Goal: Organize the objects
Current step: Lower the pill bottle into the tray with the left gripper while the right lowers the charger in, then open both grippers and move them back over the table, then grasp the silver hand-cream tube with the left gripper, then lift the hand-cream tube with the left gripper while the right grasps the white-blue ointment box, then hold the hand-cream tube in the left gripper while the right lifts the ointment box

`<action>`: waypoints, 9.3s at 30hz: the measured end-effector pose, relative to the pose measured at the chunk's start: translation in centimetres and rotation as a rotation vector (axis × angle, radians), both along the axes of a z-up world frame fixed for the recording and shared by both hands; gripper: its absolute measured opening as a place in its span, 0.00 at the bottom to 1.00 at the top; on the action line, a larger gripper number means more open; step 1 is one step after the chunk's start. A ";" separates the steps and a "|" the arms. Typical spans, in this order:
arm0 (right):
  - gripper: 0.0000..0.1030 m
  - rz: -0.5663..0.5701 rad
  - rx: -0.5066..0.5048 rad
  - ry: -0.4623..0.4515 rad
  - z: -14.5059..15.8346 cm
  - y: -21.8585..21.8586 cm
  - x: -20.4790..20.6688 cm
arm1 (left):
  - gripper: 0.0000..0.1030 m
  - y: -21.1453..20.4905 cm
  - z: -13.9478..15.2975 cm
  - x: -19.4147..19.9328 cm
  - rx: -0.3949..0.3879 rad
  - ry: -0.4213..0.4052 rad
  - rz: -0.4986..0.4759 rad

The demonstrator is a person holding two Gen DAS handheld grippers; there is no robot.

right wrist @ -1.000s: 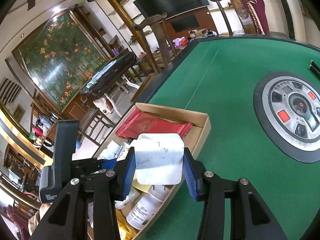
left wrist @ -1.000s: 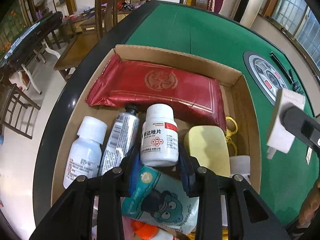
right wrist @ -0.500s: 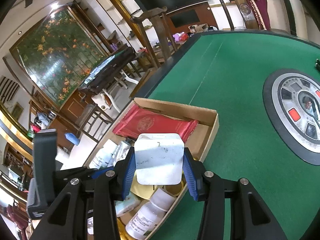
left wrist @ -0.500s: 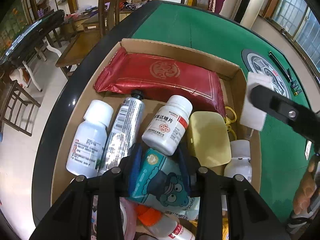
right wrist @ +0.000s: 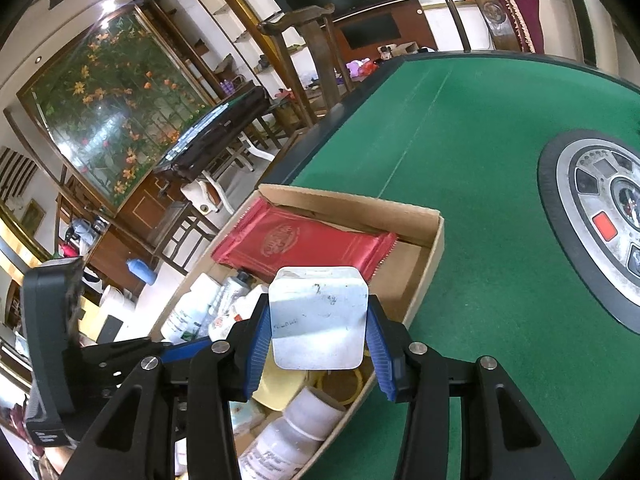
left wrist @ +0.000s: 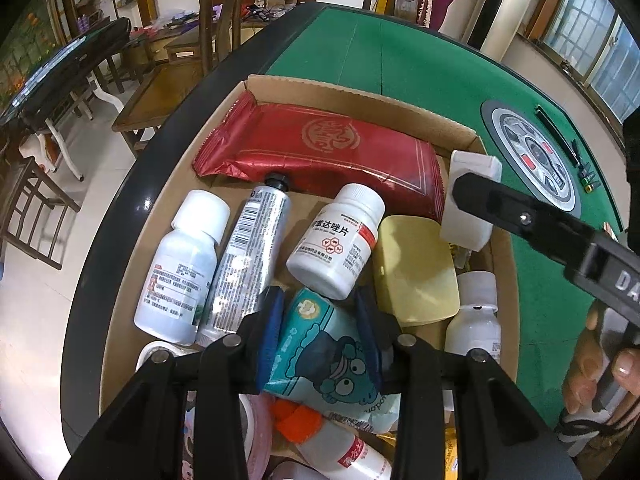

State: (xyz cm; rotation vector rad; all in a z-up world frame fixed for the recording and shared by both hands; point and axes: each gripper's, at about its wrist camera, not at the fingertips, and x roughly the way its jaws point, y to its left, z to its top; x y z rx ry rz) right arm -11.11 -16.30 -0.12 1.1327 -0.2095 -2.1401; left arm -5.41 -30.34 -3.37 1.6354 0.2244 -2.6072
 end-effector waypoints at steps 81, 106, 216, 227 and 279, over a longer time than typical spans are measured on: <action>1.00 -0.550 -0.398 0.069 0.3 43.8 18.6 | 0.83 40.1 0.3 -1.0 0.020 0.054 -0.598; 1.00 -0.542 -0.309 0.067 1.1 44.9 18.4 | 0.32 46.0 -1.3 -3.2 -0.041 0.105 -0.707; 0.30 -0.195 0.082 0.141 2.3 28.2 6.6 | 0.23 26.3 0.7 0.6 0.057 0.144 -0.287; 0.30 -0.188 0.080 0.143 2.4 28.2 6.6 | 0.27 27.8 -1.3 0.6 -0.048 0.136 -0.316; 0.30 -0.144 0.089 0.172 2.4 23.8 8.2 | 0.27 20.8 5.5 4.2 0.102 0.294 -0.234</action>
